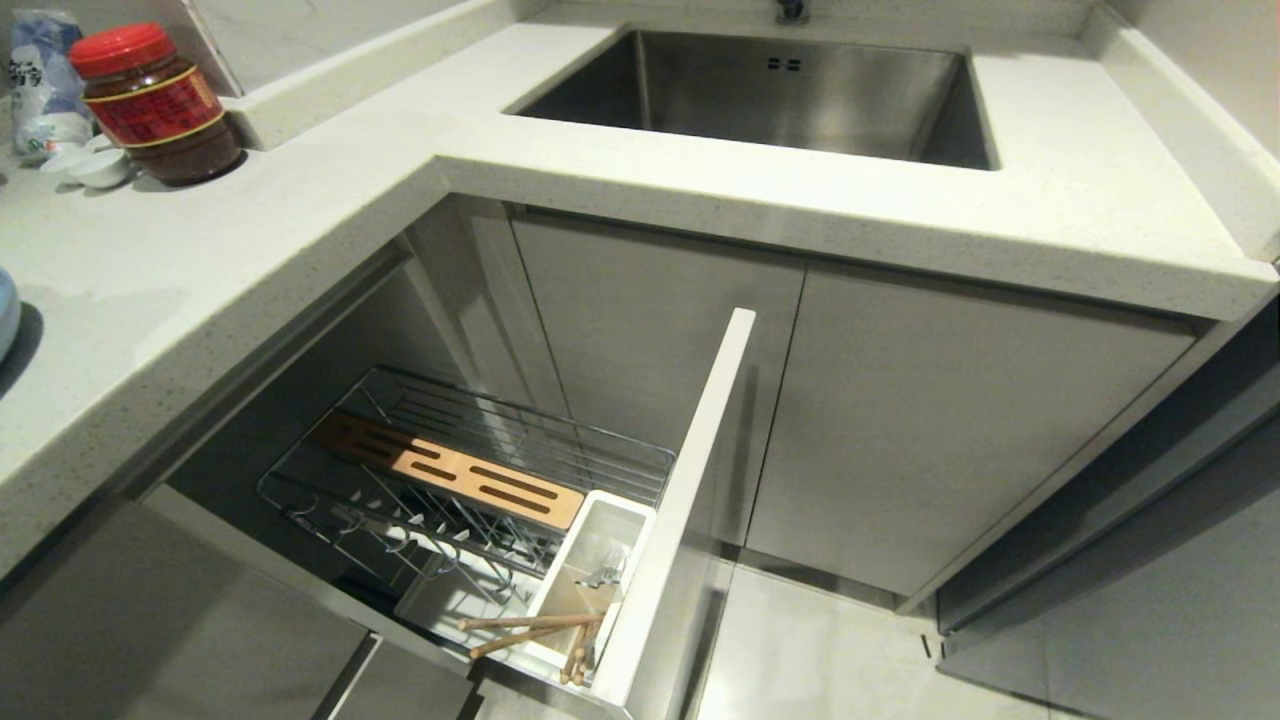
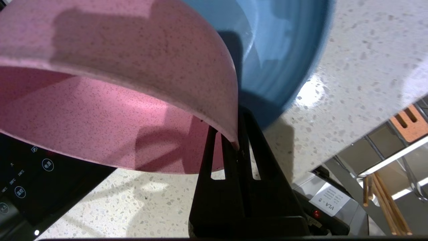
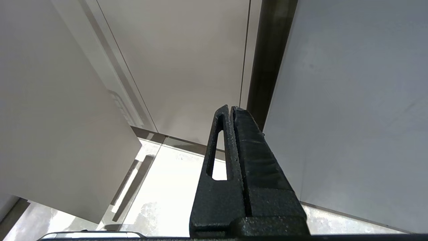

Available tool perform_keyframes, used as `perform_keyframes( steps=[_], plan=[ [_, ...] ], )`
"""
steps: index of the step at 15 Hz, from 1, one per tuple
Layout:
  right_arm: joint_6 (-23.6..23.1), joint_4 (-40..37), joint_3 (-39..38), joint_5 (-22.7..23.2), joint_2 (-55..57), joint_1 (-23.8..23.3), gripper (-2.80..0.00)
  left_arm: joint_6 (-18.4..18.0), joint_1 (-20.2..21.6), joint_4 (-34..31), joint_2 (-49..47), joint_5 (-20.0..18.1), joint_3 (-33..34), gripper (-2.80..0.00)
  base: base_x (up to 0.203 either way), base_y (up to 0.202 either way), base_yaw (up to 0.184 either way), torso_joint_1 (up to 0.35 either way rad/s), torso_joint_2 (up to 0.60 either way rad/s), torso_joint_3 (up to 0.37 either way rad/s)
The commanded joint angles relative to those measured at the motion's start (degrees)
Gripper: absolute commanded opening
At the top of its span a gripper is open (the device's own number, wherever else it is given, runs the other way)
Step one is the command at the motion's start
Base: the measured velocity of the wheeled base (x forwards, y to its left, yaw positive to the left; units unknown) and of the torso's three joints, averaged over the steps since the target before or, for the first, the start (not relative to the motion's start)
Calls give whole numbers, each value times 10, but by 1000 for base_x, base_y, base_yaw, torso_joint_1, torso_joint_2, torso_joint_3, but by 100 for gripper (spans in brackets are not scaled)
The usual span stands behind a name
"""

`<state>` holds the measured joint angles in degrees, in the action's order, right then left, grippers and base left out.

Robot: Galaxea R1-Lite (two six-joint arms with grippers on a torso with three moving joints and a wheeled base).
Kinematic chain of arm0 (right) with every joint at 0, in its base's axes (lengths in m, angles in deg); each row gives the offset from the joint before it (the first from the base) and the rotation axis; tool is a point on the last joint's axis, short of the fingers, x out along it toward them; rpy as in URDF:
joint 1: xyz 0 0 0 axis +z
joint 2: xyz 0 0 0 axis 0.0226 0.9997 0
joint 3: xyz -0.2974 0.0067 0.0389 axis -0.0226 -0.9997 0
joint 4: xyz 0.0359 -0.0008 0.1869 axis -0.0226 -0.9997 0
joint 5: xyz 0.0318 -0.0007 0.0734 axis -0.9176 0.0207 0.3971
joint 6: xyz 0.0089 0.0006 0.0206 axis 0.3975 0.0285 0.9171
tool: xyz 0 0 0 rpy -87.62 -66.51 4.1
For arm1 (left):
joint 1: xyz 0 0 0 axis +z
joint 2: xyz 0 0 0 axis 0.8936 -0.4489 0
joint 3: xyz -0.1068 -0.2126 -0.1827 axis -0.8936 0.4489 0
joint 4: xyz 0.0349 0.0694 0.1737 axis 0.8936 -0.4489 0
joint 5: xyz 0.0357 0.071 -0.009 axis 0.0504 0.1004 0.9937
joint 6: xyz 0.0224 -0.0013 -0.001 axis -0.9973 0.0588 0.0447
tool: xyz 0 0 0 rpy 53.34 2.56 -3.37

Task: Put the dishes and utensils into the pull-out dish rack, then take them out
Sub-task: Take the bowl out of the cupboard, then take the chopsticks out of the cupboard

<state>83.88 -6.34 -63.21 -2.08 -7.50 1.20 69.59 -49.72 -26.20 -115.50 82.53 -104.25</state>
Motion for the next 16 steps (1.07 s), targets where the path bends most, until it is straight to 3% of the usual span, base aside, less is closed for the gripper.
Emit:
perform_keyframes(
  steps=[1,2,3,11,13,15,16],
  plan=[
    [0,1,-15,-1,0,0,-280,0,5,-6,-16,1,1,-280,0,0,0,0,0,0],
    [0,1,-15,0,0,0,-280,0,7,-5,-16,1,1,-280,0,0,0,0,0,0],
    [0,1,-15,0,0,0,-280,1,7,-4,-16,1,1,0,0,0,0,0,0,0],
    [0,1,-15,0,0,0,-280,7,19,54,54,22,2,0,0,0,0,0,0,0],
    [0,1,-15,0,0,0,-280,14,18,142,93,21,19,0,0,0,0,0,0,0],
    [0,1,-15,0,0,0,-280,39,13,293,135,20,64,0,0,0,0,0,0,0],
    [0,1,-15,0,0,0,-280,52,4,377,158,20,93,-280,0,0,0,0,0,0]
  ],
)
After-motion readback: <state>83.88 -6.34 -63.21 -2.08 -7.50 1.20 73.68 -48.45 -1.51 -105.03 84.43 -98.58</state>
